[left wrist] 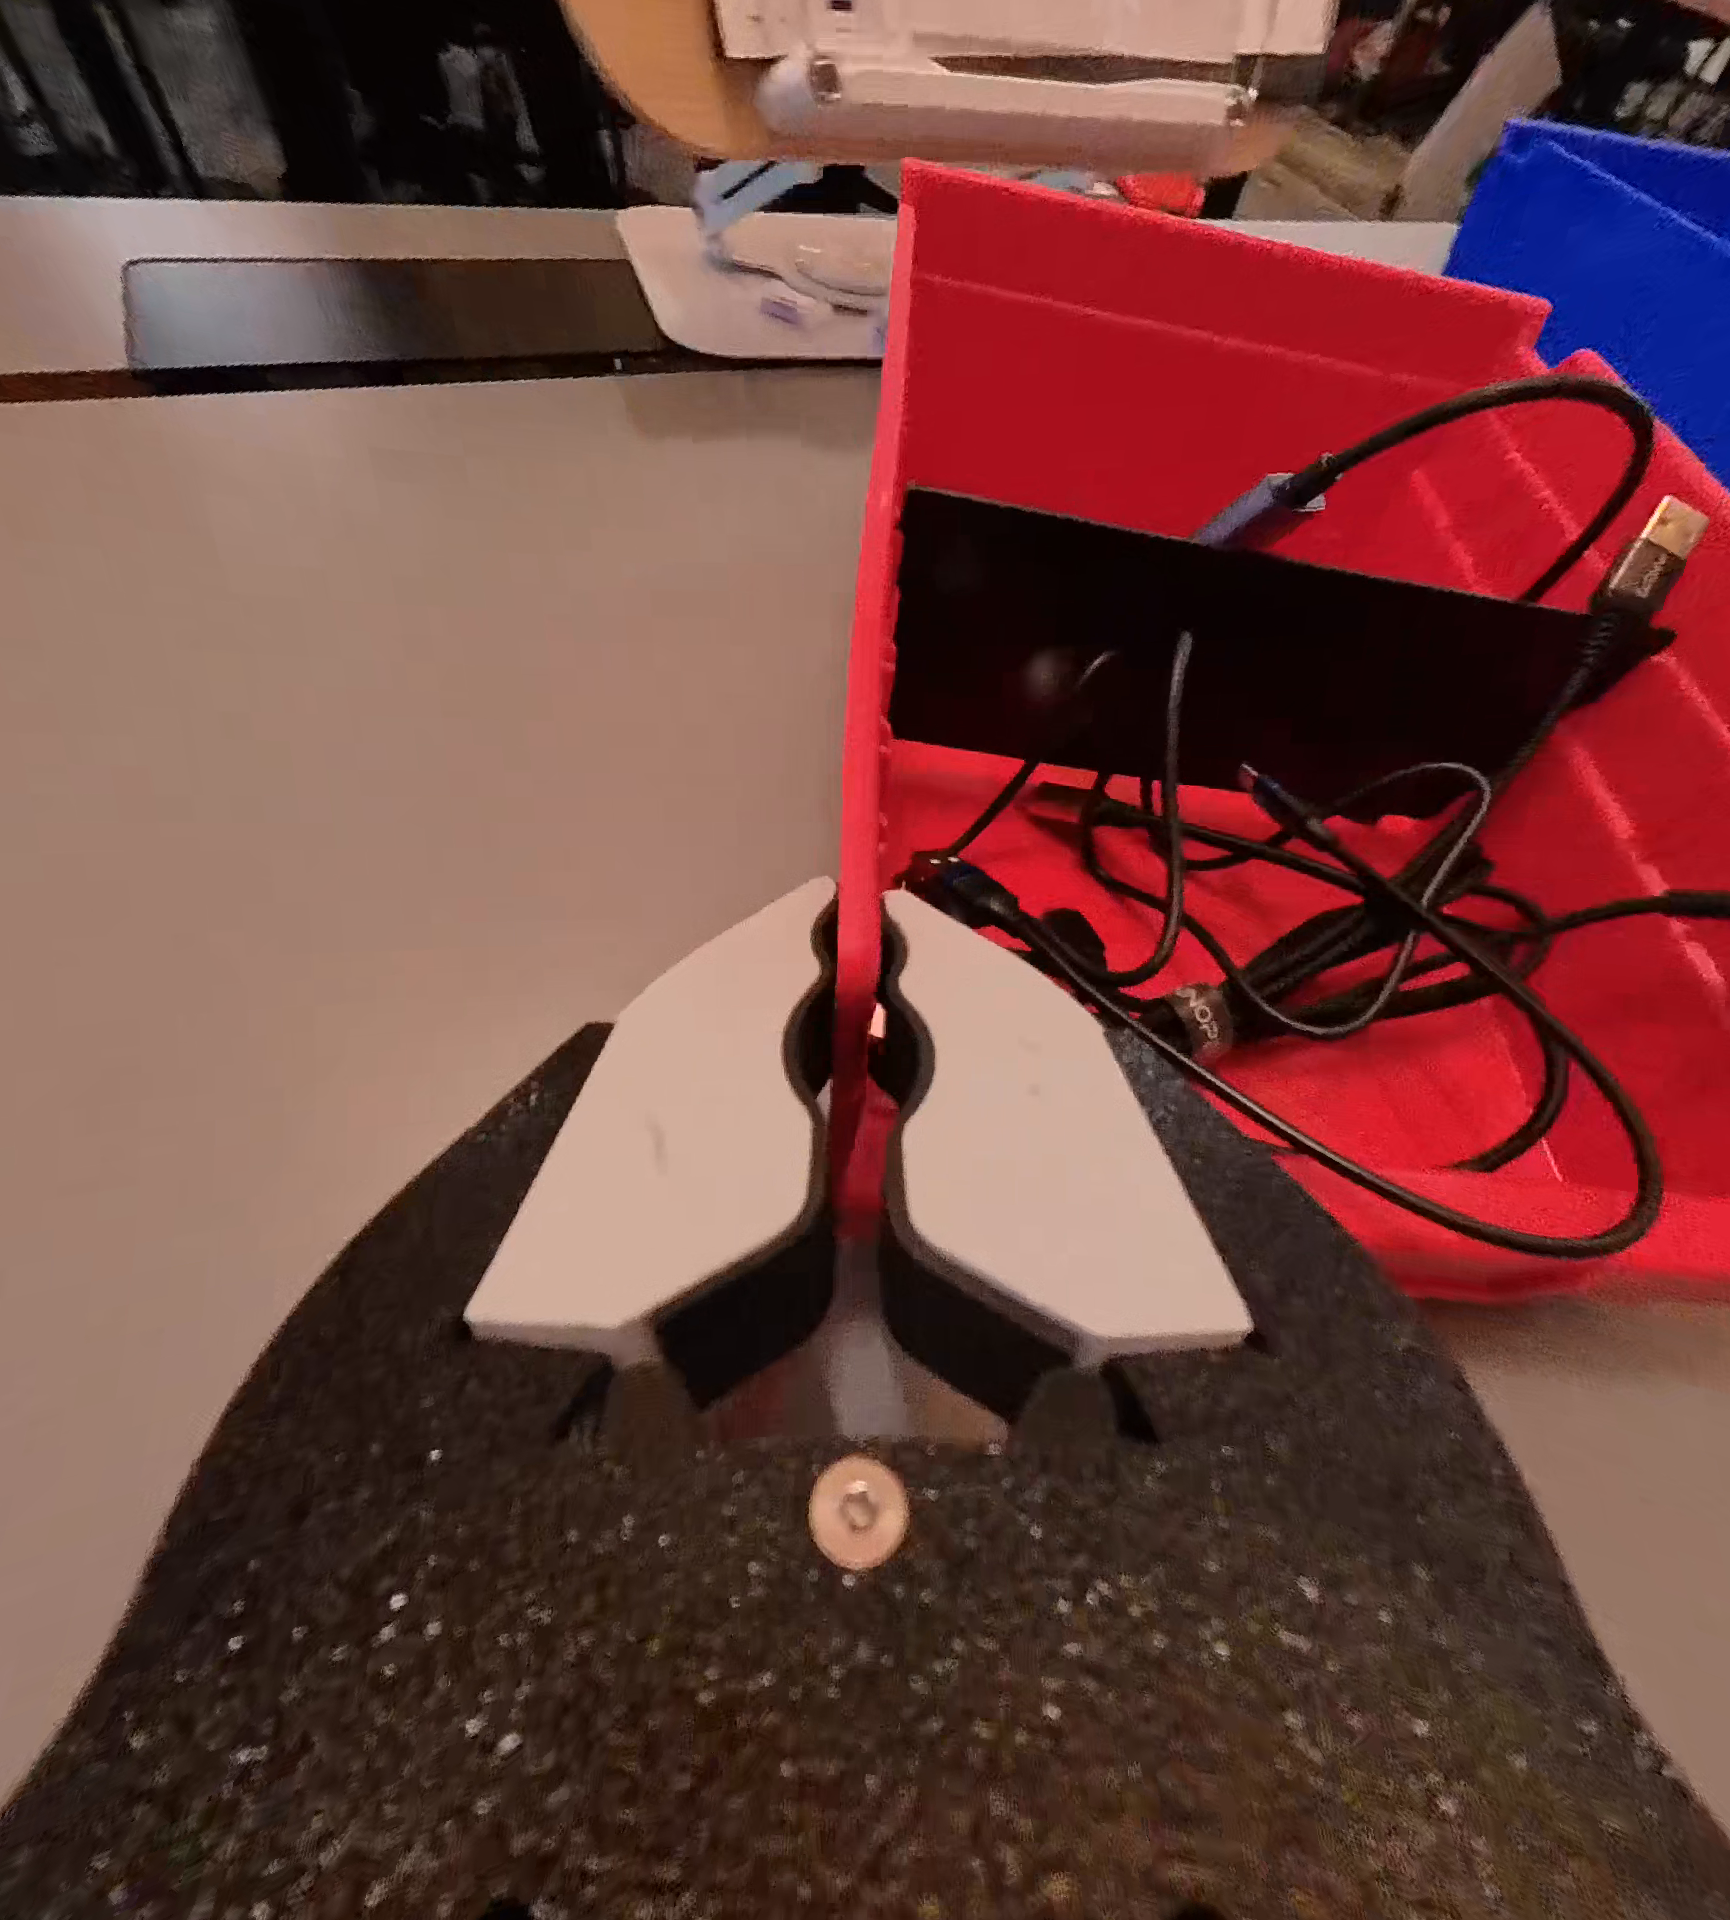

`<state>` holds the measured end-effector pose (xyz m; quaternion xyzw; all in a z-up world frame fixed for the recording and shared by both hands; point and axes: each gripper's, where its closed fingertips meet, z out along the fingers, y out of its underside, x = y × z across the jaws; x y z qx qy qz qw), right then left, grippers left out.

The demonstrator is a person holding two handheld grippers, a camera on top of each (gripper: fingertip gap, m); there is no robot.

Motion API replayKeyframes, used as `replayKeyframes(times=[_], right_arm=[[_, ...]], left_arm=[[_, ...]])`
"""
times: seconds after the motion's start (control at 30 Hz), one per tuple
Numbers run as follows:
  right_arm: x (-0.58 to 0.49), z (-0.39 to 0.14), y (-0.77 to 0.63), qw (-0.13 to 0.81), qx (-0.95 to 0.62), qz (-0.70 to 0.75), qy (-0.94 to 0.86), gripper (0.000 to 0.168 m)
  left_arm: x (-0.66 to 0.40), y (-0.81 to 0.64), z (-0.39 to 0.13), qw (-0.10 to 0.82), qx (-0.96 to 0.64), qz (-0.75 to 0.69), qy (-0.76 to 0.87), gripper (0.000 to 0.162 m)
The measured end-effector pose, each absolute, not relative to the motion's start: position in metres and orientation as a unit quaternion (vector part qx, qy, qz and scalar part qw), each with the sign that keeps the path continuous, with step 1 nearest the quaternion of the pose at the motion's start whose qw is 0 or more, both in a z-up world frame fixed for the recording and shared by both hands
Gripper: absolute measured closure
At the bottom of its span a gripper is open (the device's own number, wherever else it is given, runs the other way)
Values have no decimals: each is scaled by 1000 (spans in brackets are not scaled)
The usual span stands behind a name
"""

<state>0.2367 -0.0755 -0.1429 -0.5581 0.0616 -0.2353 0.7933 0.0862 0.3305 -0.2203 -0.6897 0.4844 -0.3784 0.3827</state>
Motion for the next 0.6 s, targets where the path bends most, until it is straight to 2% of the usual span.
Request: replayKeyframes(times=[0.03,0.23,0.43,0.5,0.53,0.6], right_arm=[[237,-143,-75,791,-560,-238,61,147],[244,-151,-63,764,-595,-240,73,147],[254,-147,-30,763,-605,-210,87,145],[259,-147,-11,754,-621,-194,87,142],[261,-148,-1,748,-632,-183,85,140],[263,-151,14,744,-643,-166,76,137]], left_arm=[[83,339,-220,393,-703,-369,465,160],[69,381,-221,440,-724,-324,420,158],[71,411,-223,402,-754,-326,405,158],[72,407,-221,373,-758,-337,415,145],[72,408,-216,377,-757,-326,423,133],[67,419,-200,420,-754,-256,435,117]])
